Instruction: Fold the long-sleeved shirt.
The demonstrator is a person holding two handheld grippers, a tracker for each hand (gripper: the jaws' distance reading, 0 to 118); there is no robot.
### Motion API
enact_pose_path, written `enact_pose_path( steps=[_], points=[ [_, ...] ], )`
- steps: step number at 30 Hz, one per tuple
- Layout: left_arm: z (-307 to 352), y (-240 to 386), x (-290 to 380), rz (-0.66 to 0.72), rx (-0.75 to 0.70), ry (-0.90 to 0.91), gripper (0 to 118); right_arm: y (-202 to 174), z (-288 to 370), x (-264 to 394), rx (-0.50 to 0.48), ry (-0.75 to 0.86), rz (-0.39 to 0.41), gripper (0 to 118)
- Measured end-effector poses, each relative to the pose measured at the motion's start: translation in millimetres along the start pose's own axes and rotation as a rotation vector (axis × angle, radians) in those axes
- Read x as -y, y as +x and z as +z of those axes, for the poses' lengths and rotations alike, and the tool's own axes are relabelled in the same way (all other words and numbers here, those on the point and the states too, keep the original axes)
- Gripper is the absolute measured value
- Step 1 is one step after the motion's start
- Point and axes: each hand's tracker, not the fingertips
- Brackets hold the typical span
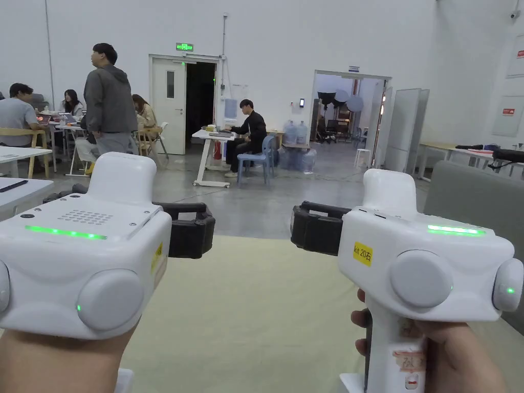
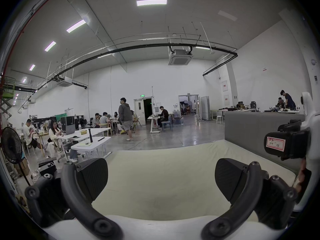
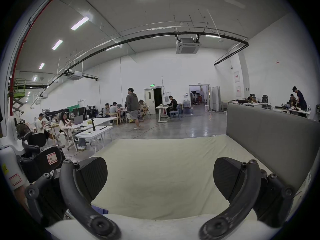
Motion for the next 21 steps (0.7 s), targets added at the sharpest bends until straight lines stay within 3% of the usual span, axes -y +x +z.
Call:
enact_pose_path(
  steps=[21],
  points=[
    [-3.0, -3.3, 3.2, 0.019, 0.012, -0.025, 118, 1.3, -1.3, 0.3, -0.002, -0.001, 0.002, 118]
  ],
)
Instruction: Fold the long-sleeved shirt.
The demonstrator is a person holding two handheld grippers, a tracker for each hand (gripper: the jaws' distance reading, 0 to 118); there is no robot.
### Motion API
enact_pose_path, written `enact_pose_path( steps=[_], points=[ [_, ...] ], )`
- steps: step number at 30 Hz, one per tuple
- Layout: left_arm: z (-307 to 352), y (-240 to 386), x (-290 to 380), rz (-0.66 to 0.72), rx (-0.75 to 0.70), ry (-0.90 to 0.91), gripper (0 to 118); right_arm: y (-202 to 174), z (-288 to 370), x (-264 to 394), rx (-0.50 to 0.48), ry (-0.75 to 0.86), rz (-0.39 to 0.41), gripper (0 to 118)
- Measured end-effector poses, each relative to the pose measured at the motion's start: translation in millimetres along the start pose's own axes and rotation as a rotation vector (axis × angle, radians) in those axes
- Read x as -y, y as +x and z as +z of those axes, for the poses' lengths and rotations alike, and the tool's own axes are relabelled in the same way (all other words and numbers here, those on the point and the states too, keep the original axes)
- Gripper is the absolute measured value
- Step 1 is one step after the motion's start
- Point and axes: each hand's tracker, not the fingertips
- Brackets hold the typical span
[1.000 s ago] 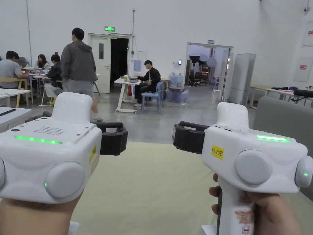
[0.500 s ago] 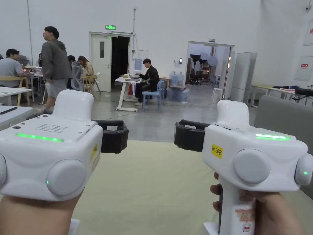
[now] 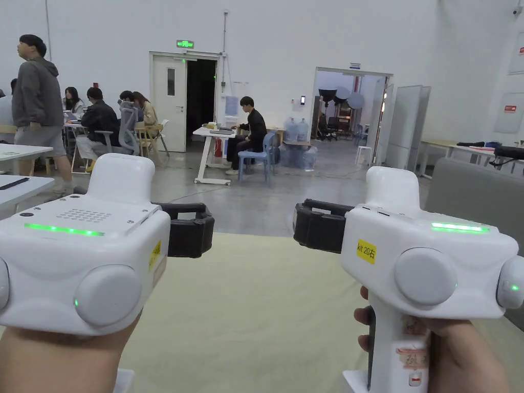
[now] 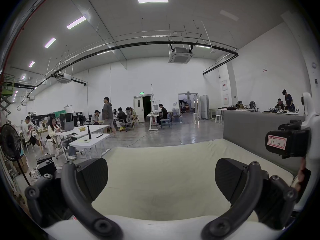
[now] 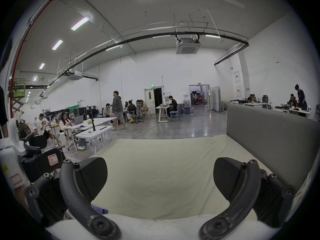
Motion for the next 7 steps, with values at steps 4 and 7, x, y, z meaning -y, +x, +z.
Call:
enact_pose_path(
  steps=[4, 7],
  points=[
    [-2.5, -1.2, 1.4, 0.002, 0.0, -0.01, 118, -0.6, -0.3, -0.1, 0.005, -0.002, 0.004, 118],
    [-3.0, -1.8, 1.5, 0.004, -0.003, -0.01, 118, -0.6, -0.2, -0.2, -0.002, -0.001, 0.001, 118]
  ],
)
